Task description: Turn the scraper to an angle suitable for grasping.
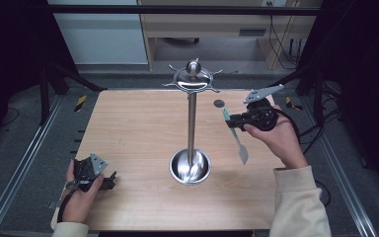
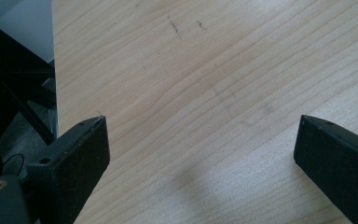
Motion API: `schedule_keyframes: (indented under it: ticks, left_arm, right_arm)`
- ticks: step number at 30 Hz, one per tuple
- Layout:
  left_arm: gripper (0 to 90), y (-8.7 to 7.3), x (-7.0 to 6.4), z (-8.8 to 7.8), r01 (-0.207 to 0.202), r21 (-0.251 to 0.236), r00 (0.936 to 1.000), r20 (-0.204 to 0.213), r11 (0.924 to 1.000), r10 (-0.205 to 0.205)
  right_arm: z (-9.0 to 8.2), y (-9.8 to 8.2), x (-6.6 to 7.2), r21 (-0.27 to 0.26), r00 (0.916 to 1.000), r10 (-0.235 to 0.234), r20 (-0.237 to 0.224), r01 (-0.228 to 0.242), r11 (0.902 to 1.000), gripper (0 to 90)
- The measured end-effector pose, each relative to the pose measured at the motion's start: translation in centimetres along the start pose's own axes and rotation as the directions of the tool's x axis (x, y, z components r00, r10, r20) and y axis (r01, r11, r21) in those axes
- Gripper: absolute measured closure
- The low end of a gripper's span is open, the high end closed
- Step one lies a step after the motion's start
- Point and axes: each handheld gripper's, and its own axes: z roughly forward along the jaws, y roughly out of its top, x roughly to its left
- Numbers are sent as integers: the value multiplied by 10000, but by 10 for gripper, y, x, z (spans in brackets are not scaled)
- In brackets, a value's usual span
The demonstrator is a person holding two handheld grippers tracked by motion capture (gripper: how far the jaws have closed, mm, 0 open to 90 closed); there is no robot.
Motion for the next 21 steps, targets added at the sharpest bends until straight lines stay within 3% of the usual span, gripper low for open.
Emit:
schedule_keyframes:
  ticks: [13, 17, 21]
  left_arm:
    - [31, 4, -5, -3, -283, -157, 9996, 85, 9995, 284]
    - [31, 4, -4, -3, -271, -166, 9996, 64, 9995, 272]
    - [31, 4, -4, -4, -296, -172, 9995, 61, 9994, 297]
  right_arm:
    - [-10, 0, 5, -968, 9993, 359, 79, -350, 9947, 745]
    - [-20, 1, 6, -1646, 9988, 454, 188, -417, 9855, 745]
    - [-28, 4, 11, -2008, 9986, 405, 345, -328, 9791, 745]
